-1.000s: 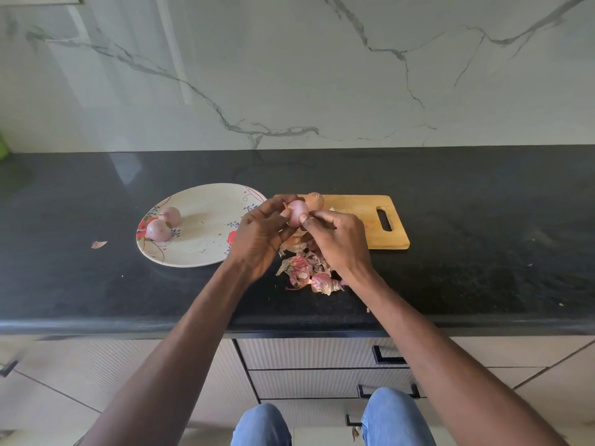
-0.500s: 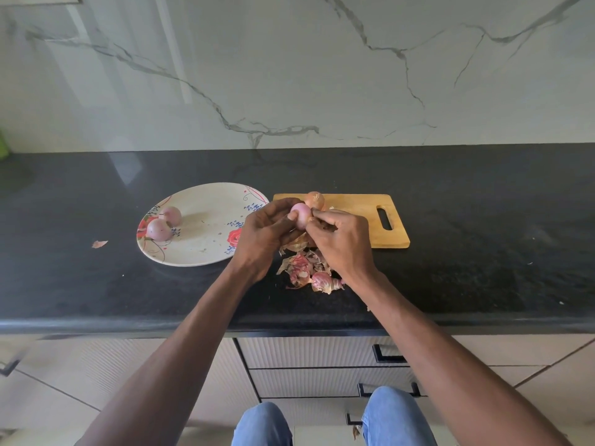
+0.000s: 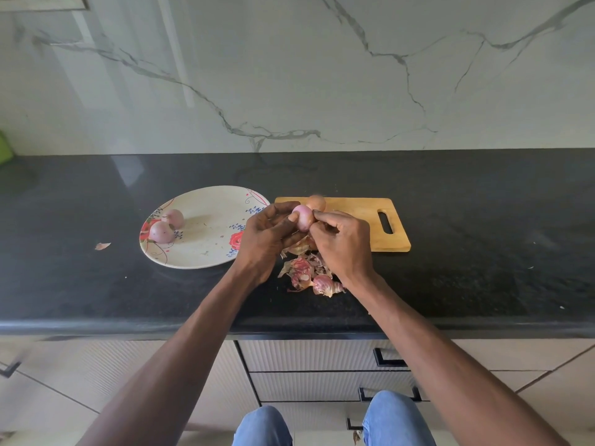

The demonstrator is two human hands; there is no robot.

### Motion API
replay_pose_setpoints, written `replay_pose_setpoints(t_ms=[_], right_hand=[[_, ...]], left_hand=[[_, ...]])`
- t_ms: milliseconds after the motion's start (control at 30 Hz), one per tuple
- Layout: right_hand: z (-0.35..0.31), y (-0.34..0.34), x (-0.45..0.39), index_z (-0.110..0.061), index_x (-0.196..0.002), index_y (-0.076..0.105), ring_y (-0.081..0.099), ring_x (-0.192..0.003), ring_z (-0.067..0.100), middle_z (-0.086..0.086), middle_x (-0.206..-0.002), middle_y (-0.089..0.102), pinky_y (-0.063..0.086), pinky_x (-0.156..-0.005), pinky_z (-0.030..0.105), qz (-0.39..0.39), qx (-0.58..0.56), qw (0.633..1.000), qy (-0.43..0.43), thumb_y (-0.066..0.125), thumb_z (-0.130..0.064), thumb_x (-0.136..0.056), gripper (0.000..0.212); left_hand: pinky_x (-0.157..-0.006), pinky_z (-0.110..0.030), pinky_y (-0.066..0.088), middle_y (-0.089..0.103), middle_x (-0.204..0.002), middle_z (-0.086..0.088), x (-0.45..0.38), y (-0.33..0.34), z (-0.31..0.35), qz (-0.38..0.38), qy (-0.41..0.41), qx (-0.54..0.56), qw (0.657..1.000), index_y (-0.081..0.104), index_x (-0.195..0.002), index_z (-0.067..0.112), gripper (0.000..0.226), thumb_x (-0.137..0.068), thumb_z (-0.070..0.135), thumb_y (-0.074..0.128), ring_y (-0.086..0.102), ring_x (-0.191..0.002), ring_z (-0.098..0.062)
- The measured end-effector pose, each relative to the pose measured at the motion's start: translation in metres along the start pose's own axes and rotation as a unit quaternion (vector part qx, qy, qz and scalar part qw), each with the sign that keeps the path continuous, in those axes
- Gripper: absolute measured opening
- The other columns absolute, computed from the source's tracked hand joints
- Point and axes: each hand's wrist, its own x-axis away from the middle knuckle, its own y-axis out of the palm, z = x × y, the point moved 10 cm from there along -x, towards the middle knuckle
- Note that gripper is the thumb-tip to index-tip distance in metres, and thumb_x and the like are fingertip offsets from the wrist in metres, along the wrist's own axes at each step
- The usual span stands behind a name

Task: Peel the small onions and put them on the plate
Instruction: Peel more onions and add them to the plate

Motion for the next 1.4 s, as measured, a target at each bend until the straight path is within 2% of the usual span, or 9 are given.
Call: replay_pose_setpoints(t_ms=[233,333,400,533,667,767,967,1167,1400], right_hand=[[-0.008,-0.001,-0.001,-0.002,-0.089,0.080,0.056,-0.056,0.001,-0.010,-0.062,0.060,0.038,-0.048,0.008,0.000,-0.001,1.000,-0.010,0.079,-0.016,-0.088,0.014],[-0.013,-0.002,-0.001,0.001,-0.089,0.079,0.056,-0.057,-0.005,-0.021,-0.063,0.054,0.035,-0.050,0.002,-0.004,-0.018,1.000,-0.010,0.079,-0.012,-0.088,0.013],[-0.013,-0.001,0.000,0.001,-0.090,0.080,0.058,-0.058,-0.002,-0.020,-0.064,0.057,0.037,-0.050,0.004,-0.006,-0.021,1.000,-0.003,0.079,-0.013,-0.087,0.014],[-0.002,-0.008,0.000,-0.005,-0.095,0.080,0.068,-0.068,0.015,0.002,-0.079,0.076,0.056,-0.056,0.034,0.017,-0.019,0.999,0.039,0.079,-0.013,-0.086,0.012],[0.004,-0.009,0.000,-0.003,-0.110,0.076,0.071,-0.090,0.008,0.006,-0.104,0.077,0.060,-0.076,0.022,0.017,-0.002,0.998,0.055,0.071,-0.005,-0.089,0.021],[-0.001,-0.010,-0.003,-0.003,-0.107,0.077,0.070,-0.095,0.009,0.006,-0.104,0.076,0.056,-0.082,0.018,0.016,0.001,0.999,0.031,0.076,-0.014,-0.088,0.022],[0.001,-0.005,-0.003,-0.003,-0.099,0.078,0.067,-0.087,0.010,0.005,-0.096,0.074,0.050,-0.078,0.008,0.006,0.023,0.999,0.029,0.079,-0.006,-0.083,0.016],[-0.001,0.000,-0.002,-0.001,-0.088,0.074,0.064,-0.078,0.011,0.006,-0.088,0.071,0.053,-0.069,0.016,-0.008,0.044,0.999,0.007,0.074,-0.003,-0.087,0.002],[-0.001,0.004,-0.001,-0.004,-0.085,0.069,0.062,-0.073,0.015,0.006,-0.085,0.068,0.049,-0.063,0.019,-0.021,0.032,0.999,0.019,0.074,-0.015,-0.089,0.013]], left_hand=[[-0.079,-0.029,0.060,0.076,-0.098,-0.009,0.001,0.003,0.001,-0.006,0.003,-0.006,1.000,0.065,-0.107,0.006,0.013,-0.097,0.002,0.059,0.073,-0.092,-0.021],[-0.080,-0.029,0.060,0.076,-0.096,-0.007,0.001,0.002,0.002,-0.004,0.005,-0.006,1.000,0.065,-0.106,0.007,0.012,-0.097,0.001,0.059,0.073,-0.090,-0.020],[-0.079,-0.029,0.061,0.076,-0.096,-0.008,0.001,0.002,0.002,-0.004,0.001,-0.004,1.000,0.065,-0.106,0.007,0.012,-0.097,0.001,0.058,0.073,-0.089,-0.021],[-0.079,-0.032,0.061,0.075,-0.101,-0.012,0.001,0.002,-0.002,-0.009,-0.017,0.015,1.000,0.064,-0.109,0.004,0.013,-0.098,0.002,0.058,0.073,-0.092,-0.026],[-0.086,-0.035,0.061,0.072,-0.110,-0.021,-0.001,0.001,0.000,-0.006,-0.019,0.061,0.998,0.061,-0.115,0.001,0.018,-0.098,0.000,0.056,0.072,-0.098,-0.030],[-0.088,-0.036,0.060,0.069,-0.113,-0.025,-0.002,-0.002,0.002,0.008,-0.012,0.087,0.996,0.057,-0.118,-0.001,0.020,-0.098,-0.002,0.054,0.072,-0.098,-0.030],[-0.084,-0.029,0.060,0.070,-0.111,-0.018,-0.003,0.001,0.002,0.003,-0.008,0.072,0.997,0.056,-0.116,0.004,0.019,-0.099,-0.003,0.054,0.071,-0.095,-0.024],[-0.080,-0.037,0.062,0.073,-0.102,-0.018,0.000,0.001,-0.003,0.014,-0.034,0.038,0.999,0.053,-0.113,0.006,0.021,-0.095,0.012,0.063,0.074,-0.091,-0.030],[-0.074,-0.034,0.061,0.073,-0.102,-0.018,0.000,0.004,-0.005,-0.010,-0.071,0.094,0.993,0.059,-0.114,-0.003,0.017,-0.099,-0.002,0.052,0.074,-0.091,-0.026]])
